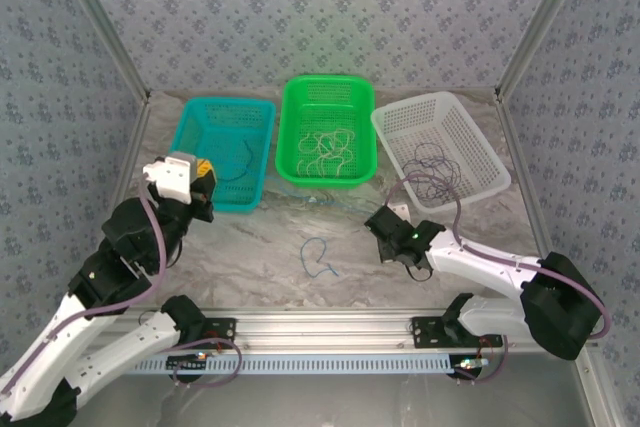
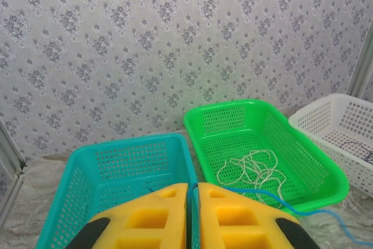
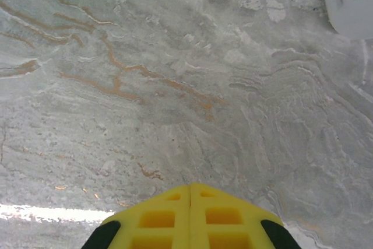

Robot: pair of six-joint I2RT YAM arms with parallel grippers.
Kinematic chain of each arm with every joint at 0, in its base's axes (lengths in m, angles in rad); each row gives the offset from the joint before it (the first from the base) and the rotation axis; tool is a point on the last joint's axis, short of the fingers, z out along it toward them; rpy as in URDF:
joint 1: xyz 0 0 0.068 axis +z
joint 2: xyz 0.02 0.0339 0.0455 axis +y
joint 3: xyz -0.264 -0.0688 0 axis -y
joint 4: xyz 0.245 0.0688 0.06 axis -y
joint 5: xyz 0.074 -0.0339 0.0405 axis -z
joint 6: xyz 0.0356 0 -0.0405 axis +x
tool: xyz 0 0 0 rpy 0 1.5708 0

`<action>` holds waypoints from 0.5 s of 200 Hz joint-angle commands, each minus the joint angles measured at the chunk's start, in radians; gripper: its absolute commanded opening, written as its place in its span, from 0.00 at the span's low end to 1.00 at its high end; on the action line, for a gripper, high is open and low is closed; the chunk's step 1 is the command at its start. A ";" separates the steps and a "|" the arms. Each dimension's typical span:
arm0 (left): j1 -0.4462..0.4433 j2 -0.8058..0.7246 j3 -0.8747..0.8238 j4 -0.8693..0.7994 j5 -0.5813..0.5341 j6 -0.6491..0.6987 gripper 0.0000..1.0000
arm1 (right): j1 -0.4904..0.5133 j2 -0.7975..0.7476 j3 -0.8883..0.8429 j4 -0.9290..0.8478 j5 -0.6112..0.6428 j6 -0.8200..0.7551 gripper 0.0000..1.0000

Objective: Untangle the cables

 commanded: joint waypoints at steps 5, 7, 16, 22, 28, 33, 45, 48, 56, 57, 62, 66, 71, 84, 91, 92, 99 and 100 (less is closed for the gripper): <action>0.007 0.018 0.019 0.018 -0.004 0.019 0.12 | -0.006 -0.019 -0.014 0.019 -0.014 -0.007 0.00; 0.007 0.019 0.019 0.018 -0.005 0.018 0.12 | -0.005 -0.019 -0.013 0.019 -0.015 -0.007 0.00; 0.014 0.024 0.020 0.022 -0.017 0.019 0.12 | -0.003 -0.020 -0.015 0.022 -0.017 -0.011 0.00; 0.021 0.028 0.022 0.024 -0.023 0.017 0.12 | 0.000 -0.021 -0.017 0.022 -0.016 -0.015 0.00; 0.031 0.031 0.025 0.023 -0.025 0.018 0.12 | 0.002 -0.024 -0.019 0.025 -0.016 -0.019 0.00; 0.040 0.034 0.027 0.021 -0.022 0.015 0.12 | 0.007 -0.028 -0.021 0.028 -0.015 -0.024 0.00; 0.066 0.044 0.032 0.011 -0.018 0.010 0.12 | 0.026 -0.045 -0.029 0.049 -0.007 -0.048 0.00; 0.073 0.046 0.034 0.007 -0.017 0.009 0.11 | 0.033 -0.052 -0.033 0.055 -0.006 -0.053 0.00; 0.092 0.053 0.038 -0.003 -0.018 0.002 0.11 | 0.053 -0.070 -0.041 0.068 0.010 -0.065 0.00; 0.095 0.055 0.038 -0.004 -0.018 0.001 0.11 | 0.056 -0.072 -0.041 0.070 0.012 -0.066 0.00; 0.108 0.060 0.042 -0.009 -0.018 -0.005 0.11 | 0.066 -0.084 -0.047 0.075 0.019 -0.073 0.00; 0.120 0.063 0.042 -0.011 -0.018 -0.010 0.11 | 0.071 -0.094 -0.050 0.080 0.021 -0.079 0.00; 0.135 0.070 0.043 -0.013 -0.012 -0.014 0.11 | 0.075 -0.106 -0.056 0.088 0.019 -0.083 0.00; 0.175 0.088 0.044 -0.015 0.020 -0.023 0.11 | 0.073 -0.134 -0.066 0.098 0.015 -0.079 0.01; 0.194 0.100 0.048 -0.013 0.048 -0.029 0.11 | 0.072 -0.146 -0.067 0.090 0.022 -0.068 0.19; 0.196 0.101 0.048 -0.012 0.052 -0.029 0.11 | 0.072 -0.149 -0.068 0.089 0.023 -0.066 0.22; 0.211 0.115 0.050 -0.008 0.081 -0.036 0.11 | 0.070 -0.163 -0.066 0.084 0.020 -0.063 0.33; 0.213 0.117 0.050 -0.007 0.086 -0.037 0.11 | 0.070 -0.164 -0.067 0.085 0.017 -0.064 0.33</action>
